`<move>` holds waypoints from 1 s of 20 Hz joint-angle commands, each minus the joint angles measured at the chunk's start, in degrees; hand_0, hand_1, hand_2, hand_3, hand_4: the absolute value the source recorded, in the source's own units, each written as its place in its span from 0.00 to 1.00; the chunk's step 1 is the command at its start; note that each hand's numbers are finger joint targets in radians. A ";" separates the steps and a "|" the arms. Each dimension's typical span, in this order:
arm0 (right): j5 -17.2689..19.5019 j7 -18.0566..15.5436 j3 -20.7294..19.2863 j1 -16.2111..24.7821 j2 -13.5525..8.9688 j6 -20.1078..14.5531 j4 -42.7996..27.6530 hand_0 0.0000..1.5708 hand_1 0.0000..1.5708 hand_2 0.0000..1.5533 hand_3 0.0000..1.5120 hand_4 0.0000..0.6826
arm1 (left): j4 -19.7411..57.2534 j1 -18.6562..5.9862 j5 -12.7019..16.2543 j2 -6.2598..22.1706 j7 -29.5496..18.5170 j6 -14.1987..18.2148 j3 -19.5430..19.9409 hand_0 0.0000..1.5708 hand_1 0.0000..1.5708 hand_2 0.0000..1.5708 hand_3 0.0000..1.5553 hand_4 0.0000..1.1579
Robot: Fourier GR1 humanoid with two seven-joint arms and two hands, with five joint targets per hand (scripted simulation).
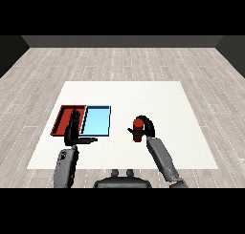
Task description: Pick the red can and put it in the red box
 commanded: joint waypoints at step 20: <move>8.78 9.94 4.02 -0.86 0.84 -9.36 -27.41 0.99 0.99 0.94 0.93 0.89 | -4.86 -2.15 -0.31 -3.31 7.67 -0.51 -9.69 0.00 0.00 0.00 0.00 0.00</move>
